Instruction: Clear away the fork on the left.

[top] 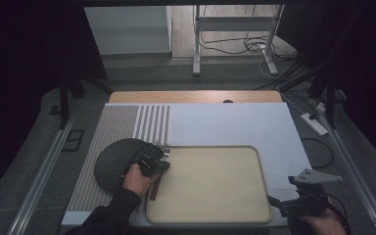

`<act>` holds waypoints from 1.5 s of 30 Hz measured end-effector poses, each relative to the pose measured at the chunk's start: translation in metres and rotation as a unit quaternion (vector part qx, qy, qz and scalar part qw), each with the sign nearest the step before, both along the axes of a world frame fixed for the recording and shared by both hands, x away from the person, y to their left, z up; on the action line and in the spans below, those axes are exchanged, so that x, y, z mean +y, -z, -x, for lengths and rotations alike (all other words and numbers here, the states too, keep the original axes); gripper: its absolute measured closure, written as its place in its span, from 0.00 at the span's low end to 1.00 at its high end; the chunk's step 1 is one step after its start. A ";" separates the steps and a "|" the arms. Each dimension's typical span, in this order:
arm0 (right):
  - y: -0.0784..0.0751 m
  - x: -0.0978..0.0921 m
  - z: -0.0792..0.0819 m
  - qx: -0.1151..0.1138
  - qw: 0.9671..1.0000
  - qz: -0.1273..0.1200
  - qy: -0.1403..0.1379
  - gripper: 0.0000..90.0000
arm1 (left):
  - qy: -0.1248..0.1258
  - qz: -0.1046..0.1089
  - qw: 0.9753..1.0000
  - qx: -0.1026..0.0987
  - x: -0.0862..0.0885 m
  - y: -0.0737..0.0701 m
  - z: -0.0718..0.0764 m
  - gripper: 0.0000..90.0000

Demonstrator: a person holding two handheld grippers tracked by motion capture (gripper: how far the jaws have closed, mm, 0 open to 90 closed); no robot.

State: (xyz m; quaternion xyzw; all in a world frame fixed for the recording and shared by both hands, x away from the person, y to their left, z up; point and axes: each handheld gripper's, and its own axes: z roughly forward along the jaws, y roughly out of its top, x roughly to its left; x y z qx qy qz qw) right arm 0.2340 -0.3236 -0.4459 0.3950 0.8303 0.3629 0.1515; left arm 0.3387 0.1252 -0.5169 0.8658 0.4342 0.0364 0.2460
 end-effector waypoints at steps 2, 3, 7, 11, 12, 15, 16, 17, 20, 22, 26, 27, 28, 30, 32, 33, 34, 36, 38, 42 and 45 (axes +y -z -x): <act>0.000 0.000 0.000 0.000 1.000 0.001 -0.001 0.00 | -0.002 -0.003 1.000 0.003 0.003 0.000 -0.001 0.99; 0.000 0.000 0.000 0.000 1.000 0.001 0.000 0.00 | -0.004 -0.003 1.000 0.003 0.004 0.000 -0.001 0.99; 0.000 0.000 0.000 -0.001 1.000 0.000 -0.001 0.00 | -0.007 0.001 1.000 0.009 0.010 0.000 -0.001 0.99; 0.000 0.000 0.000 -0.001 1.000 0.001 -0.001 0.00 | -0.006 0.001 1.000 0.012 0.010 0.000 -0.001 0.99; 0.000 0.000 0.000 -0.001 1.000 0.001 -0.001 0.00 | -0.007 0.002 1.000 0.012 0.011 0.000 -0.001 0.99; 0.000 0.000 0.000 -0.001 1.000 0.000 -0.001 0.00 | -0.005 0.013 1.000 0.015 0.013 0.000 -0.001 0.97; 0.000 0.000 0.000 -0.001 1.000 0.000 -0.001 0.00 | -0.004 0.015 1.000 0.012 0.013 0.000 -0.001 0.96; 0.000 0.000 0.000 -0.001 1.000 0.000 -0.001 0.00 | -0.003 0.018 1.000 0.009 0.012 -0.001 -0.001 0.95; 0.000 0.000 0.000 -0.001 1.000 0.000 0.000 0.00 | -0.004 0.024 1.000 0.001 0.012 -0.004 0.000 0.91; 0.000 0.000 0.000 -0.001 1.000 -0.001 0.000 0.00 | -0.005 0.025 1.000 -0.005 0.012 -0.005 0.001 0.88; 0.000 0.000 0.000 -0.001 1.000 0.001 -0.001 0.00 | -0.001 0.029 0.999 -0.015 0.012 -0.006 0.001 0.82; 0.000 0.000 0.000 -0.001 1.000 0.001 -0.001 0.00 | 0.002 0.029 0.999 -0.018 0.012 -0.007 0.002 0.81; 0.000 0.000 0.000 0.000 1.000 0.000 -0.001 0.00 | 0.001 0.029 0.999 -0.021 0.011 -0.008 0.002 0.78; 0.000 0.000 0.000 0.000 1.000 0.000 -0.001 0.00 | 0.004 0.029 0.999 -0.026 0.010 -0.009 0.003 0.75; 0.000 0.000 0.000 0.000 1.000 0.001 -0.001 0.00 | 0.007 0.030 0.999 -0.033 0.010 -0.010 0.004 0.70; 0.000 0.000 0.000 0.000 1.000 0.001 -0.001 0.00 | 0.008 0.027 0.999 -0.036 0.010 -0.011 0.004 0.68; 0.000 0.000 0.000 0.000 1.000 0.000 -0.001 0.00 | 0.008 0.027 0.999 -0.037 0.010 -0.011 0.005 0.66; 0.000 0.000 0.000 0.000 1.000 -0.001 -0.001 0.00 | 0.006 0.028 0.999 -0.042 0.011 -0.012 0.006 0.61; 0.000 0.000 0.000 0.000 1.000 -0.001 -0.001 0.00 | 0.006 0.035 0.998 -0.043 0.013 -0.014 0.007 0.59; 0.000 0.000 0.000 0.000 1.000 -0.001 0.000 0.00 | 0.009 0.041 0.998 -0.054 0.013 -0.019 0.011 0.52; 0.000 0.000 0.000 0.001 1.000 -0.001 -0.001 0.00 | 0.009 0.042 0.997 -0.061 0.014 -0.021 0.014 0.46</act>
